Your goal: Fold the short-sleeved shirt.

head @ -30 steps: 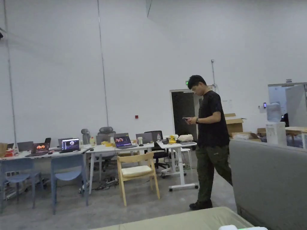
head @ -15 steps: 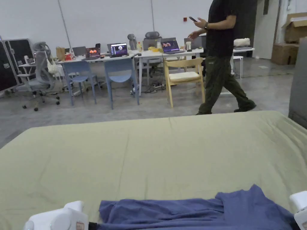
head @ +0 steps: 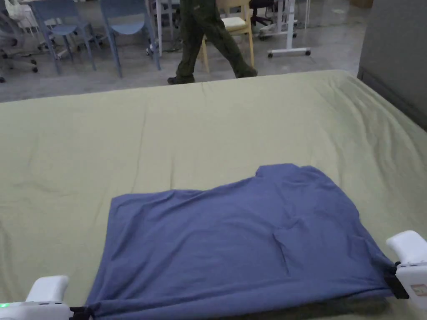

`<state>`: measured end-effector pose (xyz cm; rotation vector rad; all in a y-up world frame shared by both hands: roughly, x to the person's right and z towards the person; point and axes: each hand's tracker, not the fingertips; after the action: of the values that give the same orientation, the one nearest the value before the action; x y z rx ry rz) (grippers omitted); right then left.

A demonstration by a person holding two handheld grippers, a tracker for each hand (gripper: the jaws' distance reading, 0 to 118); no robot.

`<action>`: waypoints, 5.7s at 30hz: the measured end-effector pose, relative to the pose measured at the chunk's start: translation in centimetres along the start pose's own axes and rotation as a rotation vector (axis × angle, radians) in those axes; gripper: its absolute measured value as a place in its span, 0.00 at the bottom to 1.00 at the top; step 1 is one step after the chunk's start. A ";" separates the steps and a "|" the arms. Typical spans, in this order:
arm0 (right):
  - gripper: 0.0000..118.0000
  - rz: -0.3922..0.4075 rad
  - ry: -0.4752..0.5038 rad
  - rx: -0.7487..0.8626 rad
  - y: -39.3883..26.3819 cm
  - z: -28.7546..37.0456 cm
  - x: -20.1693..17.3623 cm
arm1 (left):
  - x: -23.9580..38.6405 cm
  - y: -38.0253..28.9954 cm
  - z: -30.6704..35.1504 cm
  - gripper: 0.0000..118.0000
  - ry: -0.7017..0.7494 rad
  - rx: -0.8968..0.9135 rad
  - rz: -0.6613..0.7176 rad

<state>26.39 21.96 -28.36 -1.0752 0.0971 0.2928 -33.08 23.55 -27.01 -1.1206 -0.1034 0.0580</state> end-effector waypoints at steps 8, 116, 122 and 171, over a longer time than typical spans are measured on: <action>0.04 -0.053 0.039 -0.107 -4.4 -3.1 -1.0 | 0.8 -3.8 -4.3 0.03 0.035 -0.119 -0.009; 0.91 -0.390 0.089 0.295 8.2 1.1 1.3 | 6.0 4.4 -2.1 0.99 -0.004 0.300 0.228; 0.02 -0.349 0.119 0.214 0.2 1.0 -4.0 | 8.3 -3.2 -3.2 0.00 0.008 0.188 0.307; 0.05 -0.313 0.199 -0.084 1.1 -3.2 1.6 | 1.9 1.1 -6.3 0.01 0.006 0.020 0.122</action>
<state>27.83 19.93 -31.14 -1.1826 0.0935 -0.0938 -30.47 18.58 -30.58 -1.1063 -0.0282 0.1643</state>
